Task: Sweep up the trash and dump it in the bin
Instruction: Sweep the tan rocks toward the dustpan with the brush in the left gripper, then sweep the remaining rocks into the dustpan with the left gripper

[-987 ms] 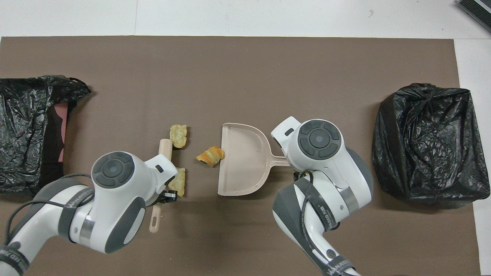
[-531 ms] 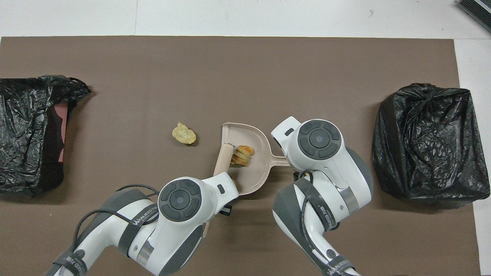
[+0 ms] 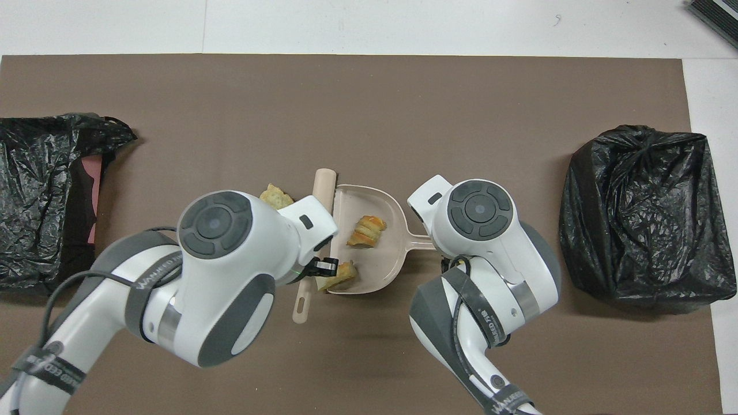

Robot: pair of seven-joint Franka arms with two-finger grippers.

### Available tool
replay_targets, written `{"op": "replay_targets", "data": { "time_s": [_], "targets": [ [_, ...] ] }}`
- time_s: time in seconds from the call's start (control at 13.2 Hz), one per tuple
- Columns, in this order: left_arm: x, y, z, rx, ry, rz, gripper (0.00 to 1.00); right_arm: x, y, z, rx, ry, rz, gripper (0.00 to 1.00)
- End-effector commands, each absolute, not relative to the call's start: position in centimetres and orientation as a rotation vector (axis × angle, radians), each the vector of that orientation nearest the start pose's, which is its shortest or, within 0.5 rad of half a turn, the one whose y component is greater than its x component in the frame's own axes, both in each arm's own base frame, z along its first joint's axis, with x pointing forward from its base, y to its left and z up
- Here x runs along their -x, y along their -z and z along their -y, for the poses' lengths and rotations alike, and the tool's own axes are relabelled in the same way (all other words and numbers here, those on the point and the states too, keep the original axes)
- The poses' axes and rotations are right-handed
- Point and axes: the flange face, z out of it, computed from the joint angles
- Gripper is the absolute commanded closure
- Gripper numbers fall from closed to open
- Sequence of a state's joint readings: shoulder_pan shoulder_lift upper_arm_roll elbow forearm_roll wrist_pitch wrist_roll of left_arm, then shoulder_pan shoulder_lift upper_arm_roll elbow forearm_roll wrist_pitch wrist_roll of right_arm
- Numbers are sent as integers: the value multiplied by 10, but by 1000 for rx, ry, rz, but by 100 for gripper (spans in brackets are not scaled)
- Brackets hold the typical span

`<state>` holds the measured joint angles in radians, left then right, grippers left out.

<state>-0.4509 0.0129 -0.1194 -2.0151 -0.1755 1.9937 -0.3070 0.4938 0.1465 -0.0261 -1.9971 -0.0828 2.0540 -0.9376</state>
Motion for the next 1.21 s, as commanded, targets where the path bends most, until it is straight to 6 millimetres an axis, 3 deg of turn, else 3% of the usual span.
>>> {"op": "replay_targets", "data": {
  "time_s": [0.0,0.08,0.3,0.38,0.61,0.76,0.99,1.14],
  "targets": [
    [-494,-437,257,3185,-143,-246,100,-515,-379,-254,2436,-142,2083,100],
    [-507,-424,237,3155,-153,-256,100,-515,-378,-254,2436,-144,2083,100],
    [-529,-369,204,3003,-197,-335,100,-515,-378,-254,2438,-140,2082,100],
    [-533,-367,191,3007,-200,-318,100,-515,-379,-254,2438,-137,2080,100],
    [-509,-355,194,2982,-263,-366,100,-515,-379,-254,2438,-136,2078,100],
    [-474,-352,232,3010,-311,-432,100,-515,-379,-254,2438,-136,2078,100],
    [-419,-358,298,3108,-376,-386,100,-514,-377,-254,2437,-141,2078,100],
    [-401,-363,331,3170,-392,-309,100,-513,-375,-253,2436,-146,2078,100]
  ]
}}
